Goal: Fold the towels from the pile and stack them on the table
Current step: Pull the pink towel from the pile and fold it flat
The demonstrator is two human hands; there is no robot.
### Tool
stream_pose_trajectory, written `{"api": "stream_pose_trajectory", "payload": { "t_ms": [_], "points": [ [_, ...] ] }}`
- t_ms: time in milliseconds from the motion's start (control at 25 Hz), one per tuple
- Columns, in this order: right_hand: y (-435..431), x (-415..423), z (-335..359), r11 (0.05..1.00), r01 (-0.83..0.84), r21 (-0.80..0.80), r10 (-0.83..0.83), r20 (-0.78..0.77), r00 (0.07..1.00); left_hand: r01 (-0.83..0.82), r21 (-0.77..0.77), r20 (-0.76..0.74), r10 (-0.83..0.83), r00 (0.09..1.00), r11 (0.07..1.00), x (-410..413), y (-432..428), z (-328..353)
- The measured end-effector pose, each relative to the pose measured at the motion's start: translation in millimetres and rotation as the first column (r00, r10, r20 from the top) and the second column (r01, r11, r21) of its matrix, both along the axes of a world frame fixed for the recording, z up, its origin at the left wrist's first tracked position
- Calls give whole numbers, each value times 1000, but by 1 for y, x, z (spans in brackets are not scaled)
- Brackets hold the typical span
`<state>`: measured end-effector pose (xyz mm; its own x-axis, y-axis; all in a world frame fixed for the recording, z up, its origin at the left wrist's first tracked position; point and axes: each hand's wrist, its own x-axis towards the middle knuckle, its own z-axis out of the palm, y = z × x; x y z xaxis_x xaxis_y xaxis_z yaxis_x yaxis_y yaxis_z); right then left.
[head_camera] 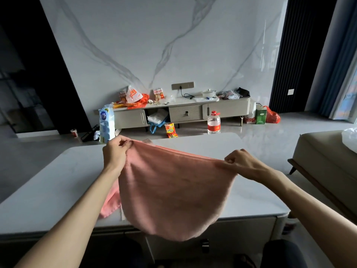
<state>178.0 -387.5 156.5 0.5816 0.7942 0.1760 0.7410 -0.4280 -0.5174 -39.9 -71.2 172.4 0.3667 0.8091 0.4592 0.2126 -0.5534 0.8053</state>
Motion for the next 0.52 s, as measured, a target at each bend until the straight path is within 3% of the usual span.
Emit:
{"api": "stream_pose_trajectory", "payload": {
  "t_ms": [120,240,320,400,520],
  "points": [
    [4,15,-15,970,214,112,-232,191,954,184,12,-3,-184,983,983,0,-22,2],
    [11,16,-31,975,180,132,-219,406,887,318,76,-17,-317,948,945,2,-47,7],
    [22,-8,-40,967,8,256,-104,363,926,378,128,-42,-376,926,917,6,-60,11],
    [44,-51,-41,899,-162,406,61,251,966,448,170,-98,-437,894,878,9,-74,17],
    [82,-96,-33,807,-166,566,138,93,986,517,204,-188,-485,854,832,9,-87,24]
  ]
}}
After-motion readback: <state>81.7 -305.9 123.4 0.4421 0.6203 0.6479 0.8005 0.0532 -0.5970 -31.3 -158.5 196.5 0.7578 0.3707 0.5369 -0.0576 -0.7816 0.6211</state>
